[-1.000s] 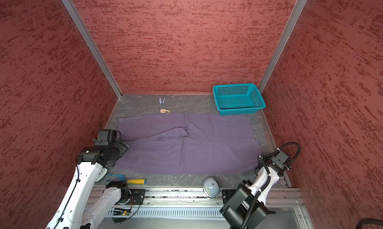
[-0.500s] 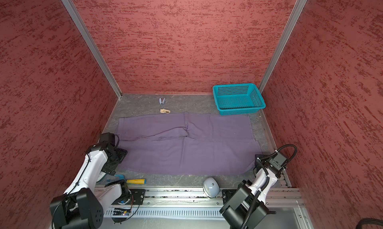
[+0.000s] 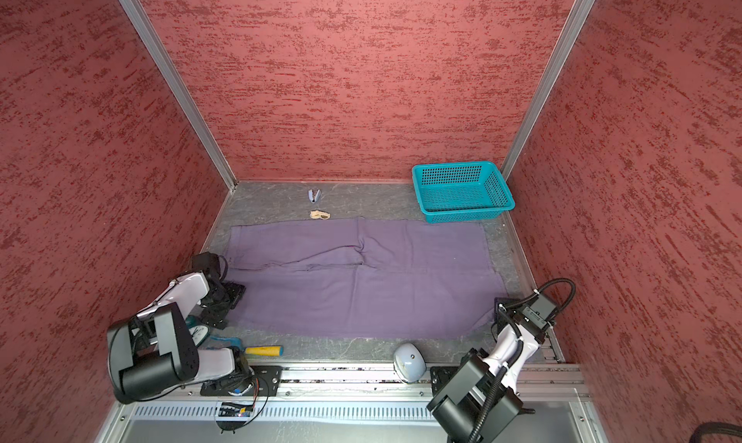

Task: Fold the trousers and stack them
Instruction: 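Lift the near edge with both grippers and fold it toward the far edge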

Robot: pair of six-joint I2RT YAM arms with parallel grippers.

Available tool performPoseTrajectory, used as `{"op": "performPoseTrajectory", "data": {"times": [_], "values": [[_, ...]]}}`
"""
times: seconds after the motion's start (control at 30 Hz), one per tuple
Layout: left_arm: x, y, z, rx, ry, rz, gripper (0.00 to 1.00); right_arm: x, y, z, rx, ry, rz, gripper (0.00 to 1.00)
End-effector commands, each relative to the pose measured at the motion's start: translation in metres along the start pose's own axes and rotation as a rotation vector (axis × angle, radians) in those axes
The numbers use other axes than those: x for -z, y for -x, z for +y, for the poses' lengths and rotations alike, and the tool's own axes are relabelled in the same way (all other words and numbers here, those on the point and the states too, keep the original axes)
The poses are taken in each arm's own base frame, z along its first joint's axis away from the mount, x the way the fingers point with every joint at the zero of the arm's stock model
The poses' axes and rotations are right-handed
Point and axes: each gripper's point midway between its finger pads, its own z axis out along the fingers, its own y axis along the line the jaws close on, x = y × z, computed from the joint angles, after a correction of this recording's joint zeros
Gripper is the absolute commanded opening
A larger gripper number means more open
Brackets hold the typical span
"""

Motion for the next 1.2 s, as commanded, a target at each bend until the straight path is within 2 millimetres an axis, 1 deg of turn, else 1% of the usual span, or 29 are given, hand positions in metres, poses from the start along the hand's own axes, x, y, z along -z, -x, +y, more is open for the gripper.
{"op": "performPoseTrajectory", "data": {"times": [0.0, 0.03, 0.1, 0.13, 0.17, 0.23, 0.3, 0.37, 0.47, 0.53, 0.6, 0.73, 0.83, 1.0, 1.1, 1.17], "values": [[-0.015, 0.006, -0.011, -0.001, -0.041, 0.0, 0.66, 0.008, 0.014, 0.01, 0.005, 0.005, -0.059, 0.0], [-0.014, 0.009, -0.012, 0.001, -0.041, -0.003, 0.56, 0.009, 0.015, 0.011, 0.006, 0.004, -0.065, 0.0], [-0.009, 0.012, -0.015, 0.006, -0.056, 0.0, 0.31, 0.011, 0.018, 0.013, 0.009, 0.005, -0.074, 0.0], [-0.005, 0.015, -0.015, 0.011, -0.065, 0.0, 0.21, 0.012, 0.019, 0.014, 0.01, 0.004, -0.079, 0.0], [0.0, 0.017, -0.016, 0.013, -0.077, 0.0, 0.13, 0.014, 0.021, 0.016, 0.011, 0.003, -0.086, 0.0], [0.014, 0.022, -0.017, 0.026, -0.111, -0.003, 0.05, 0.02, 0.028, 0.019, -0.008, -0.01, -0.112, 0.0], [0.034, 0.028, -0.016, 0.055, -0.169, -0.006, 0.0, 0.031, 0.038, 0.033, -0.044, 0.019, -0.145, 0.0], [0.058, 0.041, -0.013, 0.093, -0.232, -0.04, 0.0, 0.043, 0.052, 0.06, -0.083, 0.09, -0.166, 0.0], [0.102, 0.066, -0.008, 0.135, -0.319, -0.134, 0.0, 0.056, 0.066, 0.097, -0.126, 0.202, -0.175, 0.0], [0.128, 0.081, -0.007, 0.147, -0.356, -0.193, 0.0, 0.063, 0.073, 0.115, -0.154, 0.269, -0.187, 0.0], [0.146, 0.091, -0.012, 0.154, -0.388, -0.218, 0.0, 0.068, 0.077, 0.128, -0.166, 0.323, -0.194, 0.0], [0.166, 0.103, -0.026, 0.174, -0.442, -0.227, 0.0, 0.083, 0.082, 0.153, -0.158, 0.412, -0.195, 0.0], [0.179, 0.114, -0.032, 0.191, -0.472, -0.262, 0.0, 0.099, 0.088, 0.165, -0.102, 0.413, -0.241, 0.0], [0.192, 0.128, -0.049, 0.198, -0.516, -0.262, 0.0, 0.117, 0.095, 0.188, -0.048, 0.458, -0.292, 0.0], [0.205, 0.135, -0.059, 0.199, -0.55, -0.271, 0.0, 0.134, 0.1, 0.206, -0.014, 0.49, -0.337, 0.0], [0.218, 0.141, -0.063, 0.195, -0.568, -0.305, 0.0, 0.148, 0.102, 0.221, 0.026, 0.516, -0.377, 0.0]]}}
